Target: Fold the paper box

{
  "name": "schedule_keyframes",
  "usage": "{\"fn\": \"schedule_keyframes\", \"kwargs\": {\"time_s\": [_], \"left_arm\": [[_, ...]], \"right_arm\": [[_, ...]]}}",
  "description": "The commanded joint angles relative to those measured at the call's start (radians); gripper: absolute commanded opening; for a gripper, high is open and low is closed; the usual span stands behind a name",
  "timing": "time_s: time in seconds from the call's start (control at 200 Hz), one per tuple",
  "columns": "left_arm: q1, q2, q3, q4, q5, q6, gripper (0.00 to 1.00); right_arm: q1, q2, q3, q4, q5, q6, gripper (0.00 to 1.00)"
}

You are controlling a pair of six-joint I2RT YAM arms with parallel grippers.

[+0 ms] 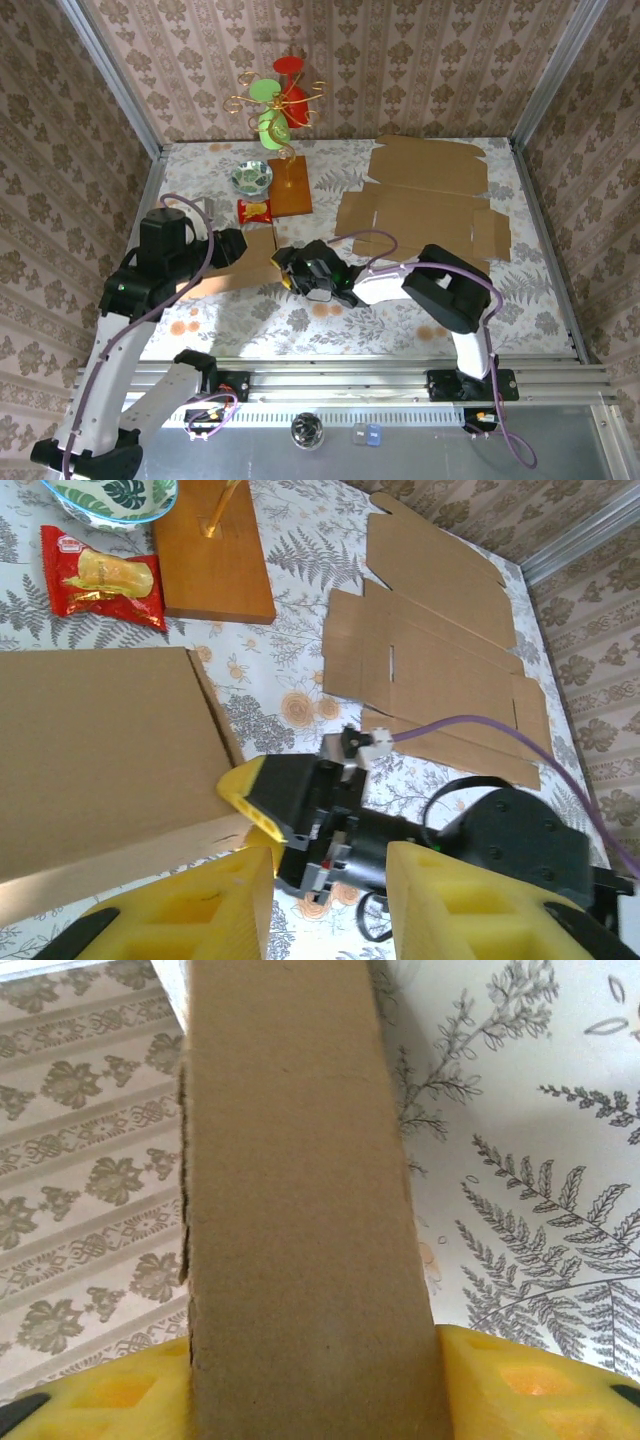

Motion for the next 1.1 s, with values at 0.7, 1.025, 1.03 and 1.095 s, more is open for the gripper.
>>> {"fn": "schedule_keyframes", "kwargs": {"time_s": [0.7, 1.025, 1.03, 1.095], "left_arm": [[-0.350, 0.302, 0.104, 0.315, -0.179, 0.242, 0.42], [-0.334, 0.683, 0.023, 0.743, -0.115, -0.268, 0.31], [-0.335, 0.691, 0.022, 0.746, -0.113, -0.280, 0.30], [-0.349, 0.782, 0.028, 0.797, -0.100, -0.420, 0.24]], "right_arm": [[-0.270, -0.584, -0.052, -1.048, 0.062, -0.425, 0.77], [-0.641, -0.935, -0.156, -1.200, -0.011, -0.566, 0.74], [-0.643, -0.939, -0.158, -1.201, -0.013, -0.565, 0.74], [-0.696, -0.992, -0.171, -1.210, -0.041, -0.571, 0.73]]}}
